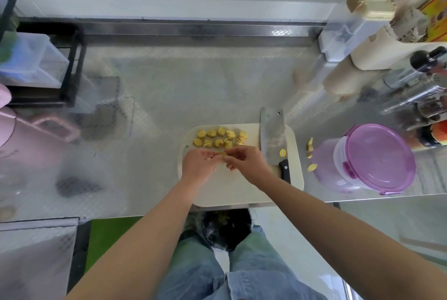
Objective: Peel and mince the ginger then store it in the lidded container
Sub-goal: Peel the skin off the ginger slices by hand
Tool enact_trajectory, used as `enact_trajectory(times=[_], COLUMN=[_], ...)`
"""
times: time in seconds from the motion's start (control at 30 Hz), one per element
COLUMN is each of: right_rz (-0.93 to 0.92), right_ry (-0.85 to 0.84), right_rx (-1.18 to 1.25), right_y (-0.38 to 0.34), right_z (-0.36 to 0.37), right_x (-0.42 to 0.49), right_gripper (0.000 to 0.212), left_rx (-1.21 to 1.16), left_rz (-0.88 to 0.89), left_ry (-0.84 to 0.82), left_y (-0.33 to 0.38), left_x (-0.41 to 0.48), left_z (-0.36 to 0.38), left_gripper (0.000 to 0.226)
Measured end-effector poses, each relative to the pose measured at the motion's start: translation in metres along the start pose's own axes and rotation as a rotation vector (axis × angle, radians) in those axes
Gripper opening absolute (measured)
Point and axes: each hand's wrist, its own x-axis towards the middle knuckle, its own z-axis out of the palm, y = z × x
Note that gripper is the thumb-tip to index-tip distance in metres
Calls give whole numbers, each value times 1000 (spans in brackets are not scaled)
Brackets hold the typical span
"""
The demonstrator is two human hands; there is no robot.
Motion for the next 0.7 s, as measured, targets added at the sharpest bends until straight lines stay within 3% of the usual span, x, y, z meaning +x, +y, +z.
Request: enact_trajectory(times=[0.33,0.5,0.7], right_rz=[24,9,-84], right_ry=[86,167,143], right_rx=[-159,-284,-307], right_y=[-6,-6,-4], right_z=[31,43,27], right_x=[19,19,15], right_gripper=[9,16,5], left_rx=[23,182,293], left_rz=[-29,-23,12], left_ry=[154,183,255], left_y=[-9,-9,-2], left_x=[0,1,-1], left_z=[-20,-20,-16], left_gripper=[2,3,6])
